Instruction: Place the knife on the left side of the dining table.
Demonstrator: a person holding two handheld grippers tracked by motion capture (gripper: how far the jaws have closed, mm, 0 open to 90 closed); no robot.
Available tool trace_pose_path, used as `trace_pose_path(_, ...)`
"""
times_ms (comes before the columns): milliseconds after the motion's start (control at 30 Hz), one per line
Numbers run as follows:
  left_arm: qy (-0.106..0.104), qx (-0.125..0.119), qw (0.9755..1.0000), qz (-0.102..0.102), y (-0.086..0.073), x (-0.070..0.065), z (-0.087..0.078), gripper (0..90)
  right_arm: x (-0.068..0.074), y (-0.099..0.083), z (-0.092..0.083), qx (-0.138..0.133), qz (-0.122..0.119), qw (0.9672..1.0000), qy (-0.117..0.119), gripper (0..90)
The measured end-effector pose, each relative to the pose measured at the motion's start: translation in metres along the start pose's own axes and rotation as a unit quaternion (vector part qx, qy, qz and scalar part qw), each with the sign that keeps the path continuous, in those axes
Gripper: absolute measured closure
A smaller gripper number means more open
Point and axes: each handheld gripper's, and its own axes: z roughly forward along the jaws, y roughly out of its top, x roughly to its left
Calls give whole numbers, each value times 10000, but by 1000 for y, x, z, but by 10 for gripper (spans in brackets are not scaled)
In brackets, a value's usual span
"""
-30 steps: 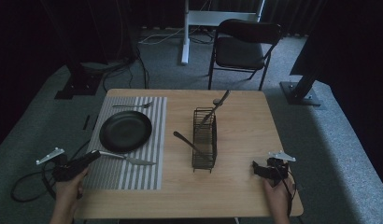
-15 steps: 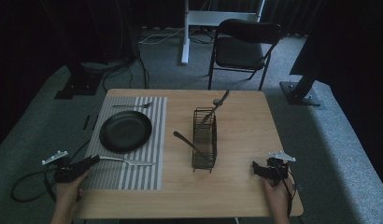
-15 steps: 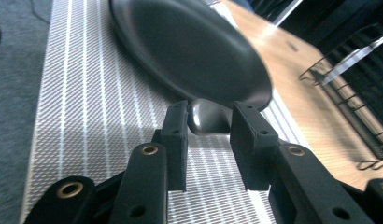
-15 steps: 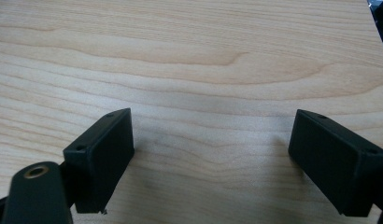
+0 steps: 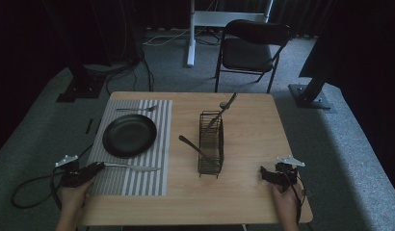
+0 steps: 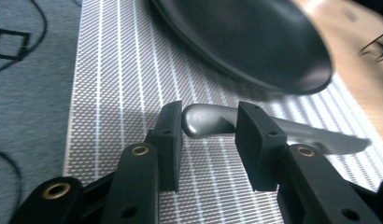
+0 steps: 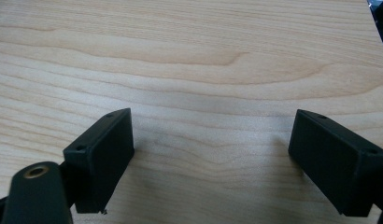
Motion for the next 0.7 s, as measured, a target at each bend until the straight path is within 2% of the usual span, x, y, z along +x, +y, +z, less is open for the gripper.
trace_pose_path(133,29,-94,9999,24,-1,-1,-1,595,0,0,0,5,-2,10000,-2,132)
trace_pose_path(233,131,-140,9997,116,-1,-5,-4,574,0,0,0,6,-2,10000,-4,132)
trace_pose_path(333,164,-94,9996,195,-4,-9,-3,496,0,0,0,6,-1,10000,-4,132)
trace_pose_path(367,164,-94,9996,195,-4,-9,-3,495,0,0,0,6,-1,10000,-4,132)
trace_pose_path(567,343,14,9979,547,-15,-25,-3,416,0,0,0,5,-1,10000,-3,132)
trace_pose_path(600,343,14,9979,547,-15,-25,-3,391,0,0,0,5,-1,10000,-3,132)
trace_pose_path(633,363,18,9972,650,-20,-33,-4,391,0,0,0,6,0,10000,-4,132)
trace_pose_path(700,405,46,9968,692,-23,-40,-6,329,0,0,0,5,-1,10000,-3,132)
